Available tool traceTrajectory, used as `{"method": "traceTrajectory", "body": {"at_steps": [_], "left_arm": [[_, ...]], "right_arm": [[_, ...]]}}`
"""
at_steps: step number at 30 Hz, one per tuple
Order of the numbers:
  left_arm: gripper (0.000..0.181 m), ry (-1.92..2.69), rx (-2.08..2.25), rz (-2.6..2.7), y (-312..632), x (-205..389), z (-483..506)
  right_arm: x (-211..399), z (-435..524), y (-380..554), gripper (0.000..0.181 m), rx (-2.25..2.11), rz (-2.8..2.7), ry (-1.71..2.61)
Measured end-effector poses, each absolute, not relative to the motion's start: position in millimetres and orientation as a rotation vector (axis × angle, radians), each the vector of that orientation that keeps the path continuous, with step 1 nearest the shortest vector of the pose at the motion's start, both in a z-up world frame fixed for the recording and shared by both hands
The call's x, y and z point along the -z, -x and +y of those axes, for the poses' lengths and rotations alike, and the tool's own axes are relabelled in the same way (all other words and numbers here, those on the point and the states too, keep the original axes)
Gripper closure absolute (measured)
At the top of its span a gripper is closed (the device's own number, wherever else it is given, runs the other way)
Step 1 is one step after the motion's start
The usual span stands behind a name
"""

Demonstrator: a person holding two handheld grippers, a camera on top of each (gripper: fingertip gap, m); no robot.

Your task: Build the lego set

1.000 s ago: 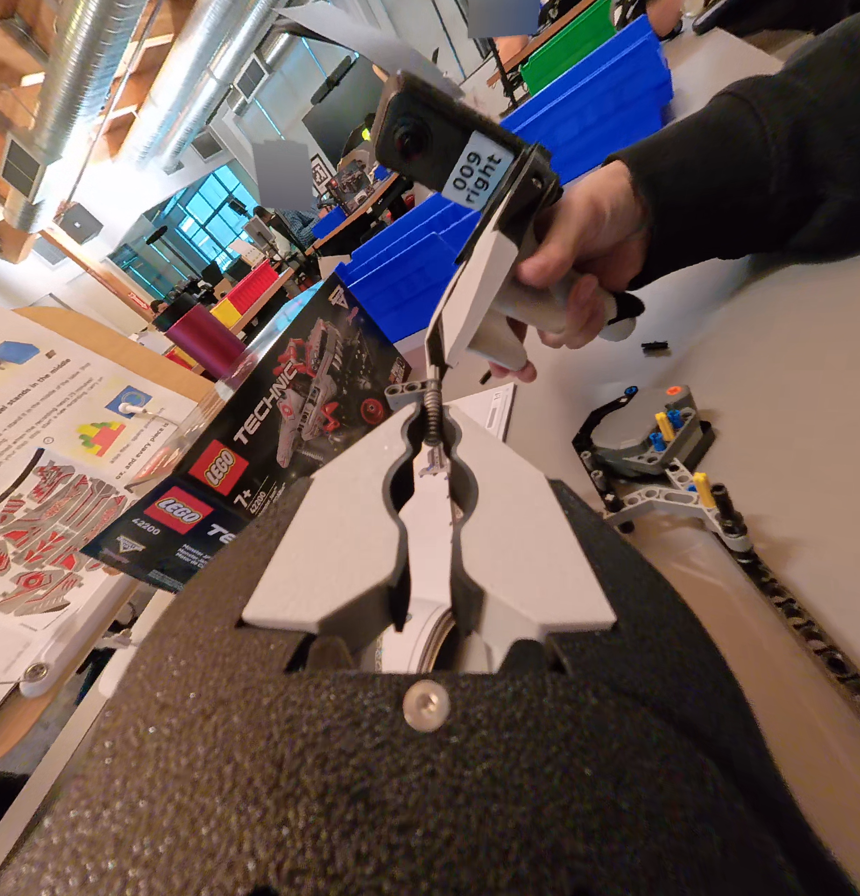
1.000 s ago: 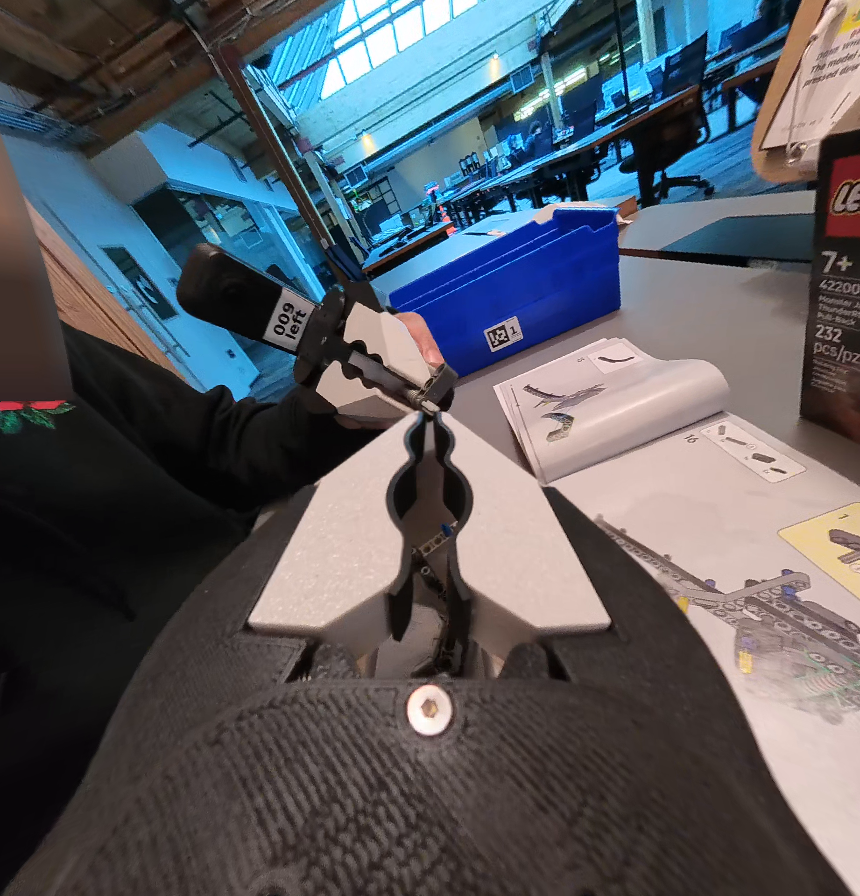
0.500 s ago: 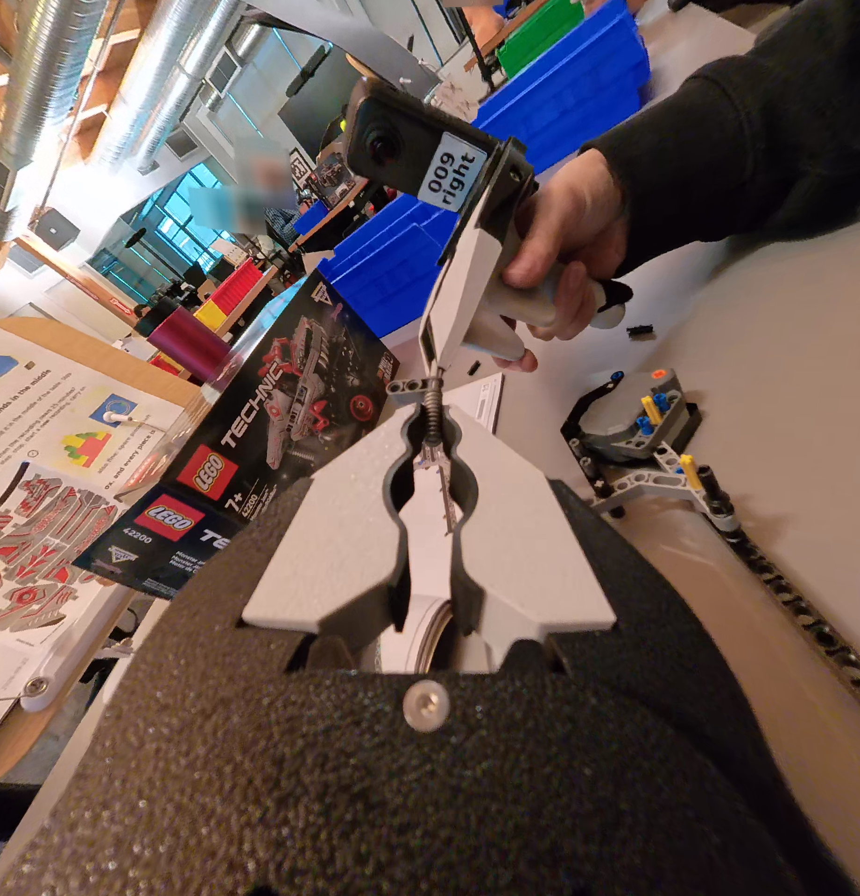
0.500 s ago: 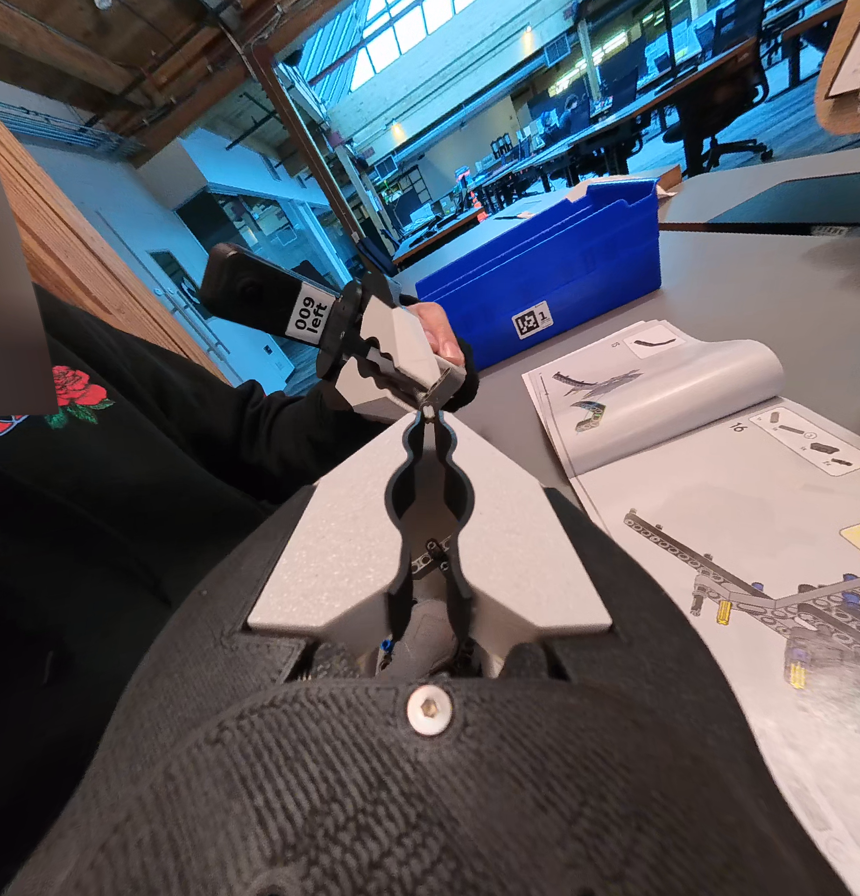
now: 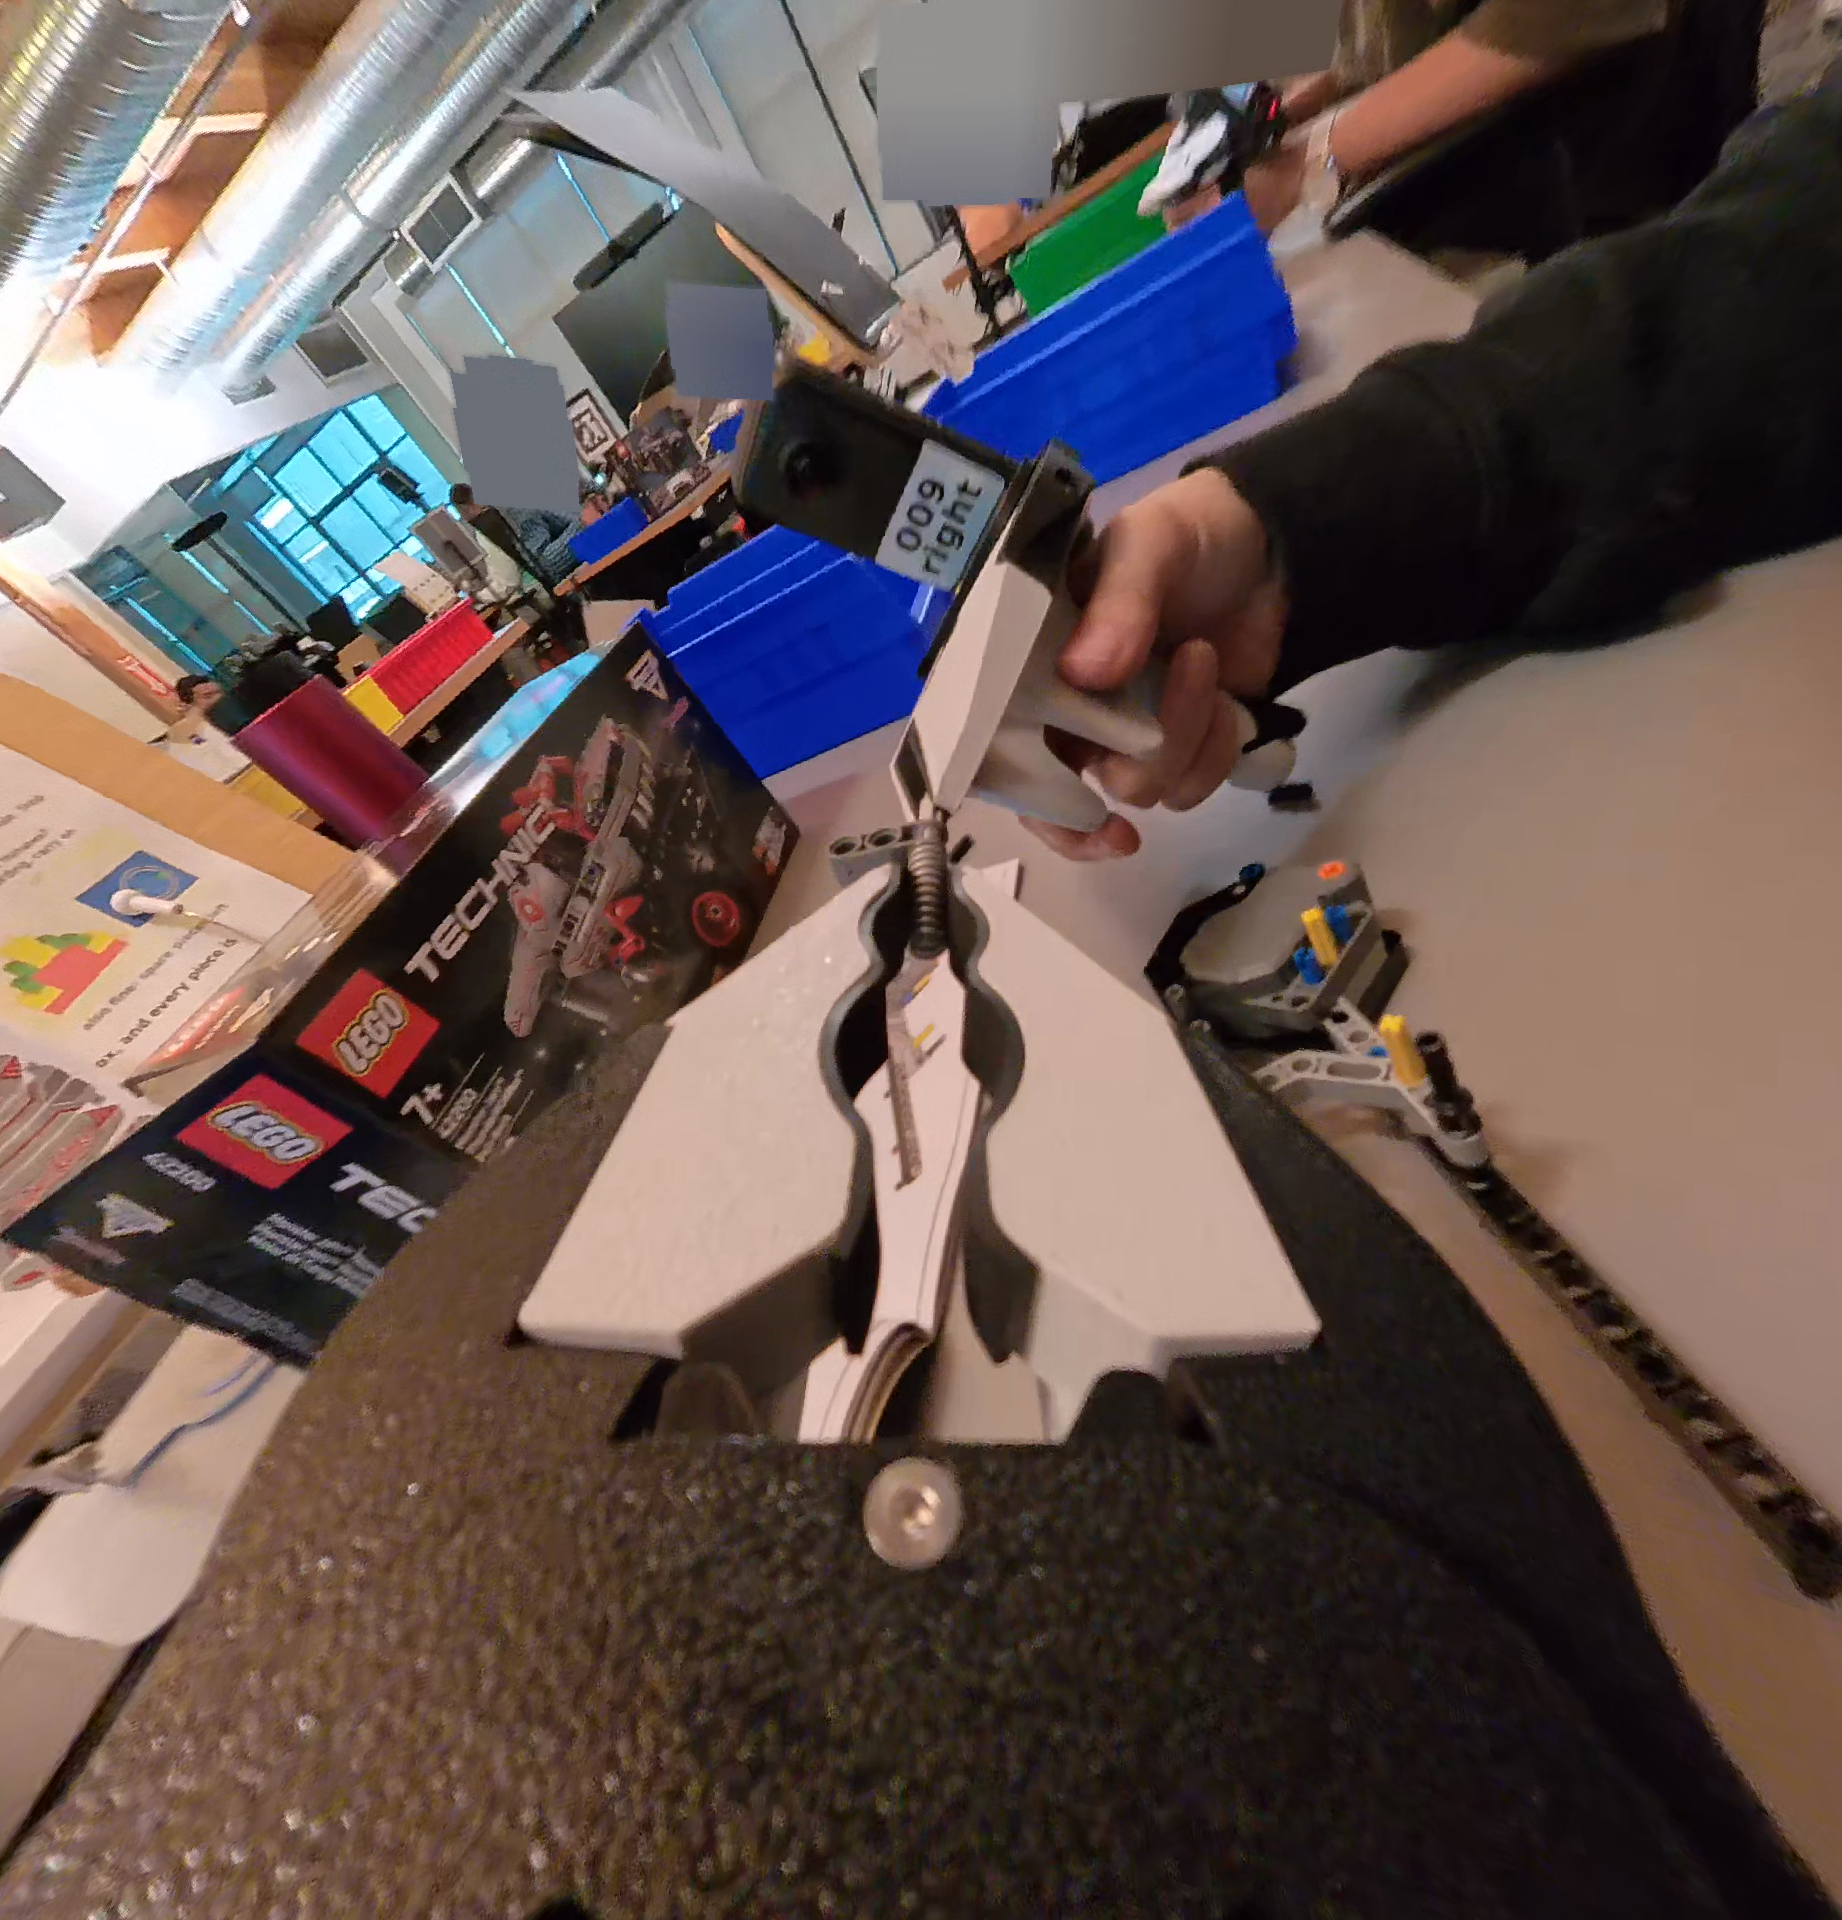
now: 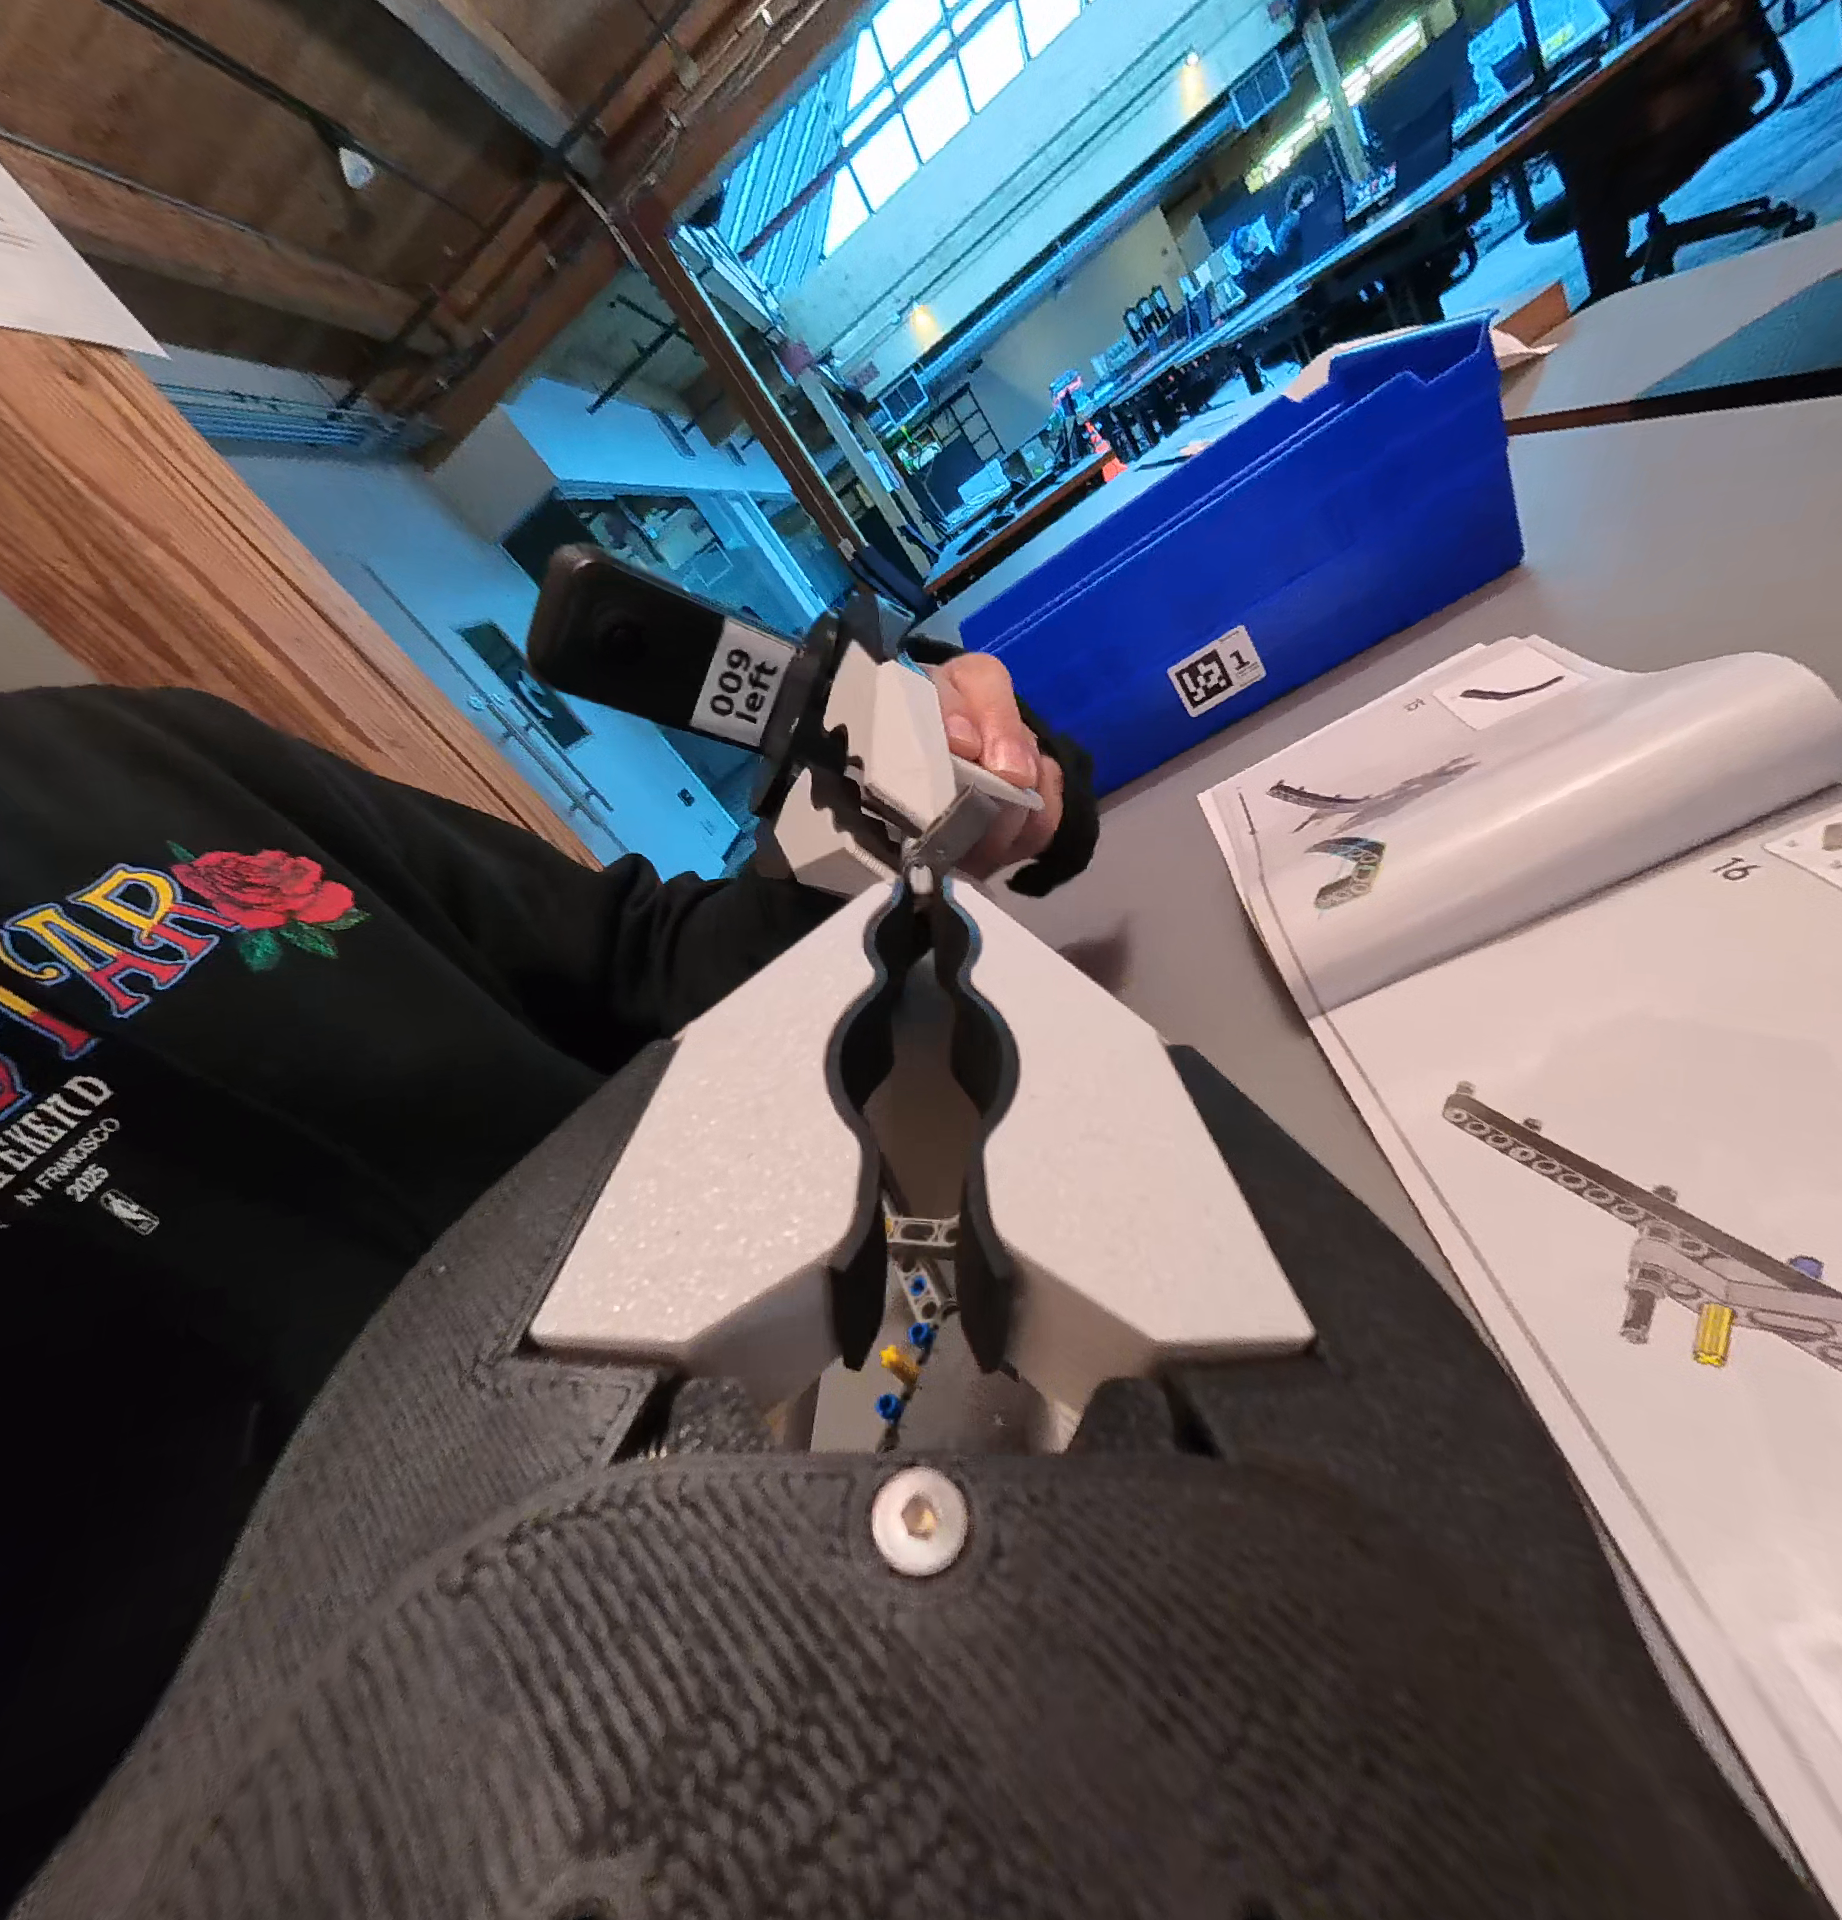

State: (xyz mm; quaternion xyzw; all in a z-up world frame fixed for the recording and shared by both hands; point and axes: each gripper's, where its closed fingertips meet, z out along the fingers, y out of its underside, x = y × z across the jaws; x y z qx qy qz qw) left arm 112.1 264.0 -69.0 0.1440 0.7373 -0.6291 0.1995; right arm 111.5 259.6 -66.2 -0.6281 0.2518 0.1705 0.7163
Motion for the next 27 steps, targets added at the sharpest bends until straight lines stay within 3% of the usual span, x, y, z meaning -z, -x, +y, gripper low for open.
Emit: {"method": "traceTrajectory", "body": {"at_steps": [27], "left_arm": [[0.177,-0.514,1.569,2.052,-110.3,77.8,261.6]], "right_arm": [[70.6,254.1,-111.2,0.179,-0.443,0.614,1.401]]}}
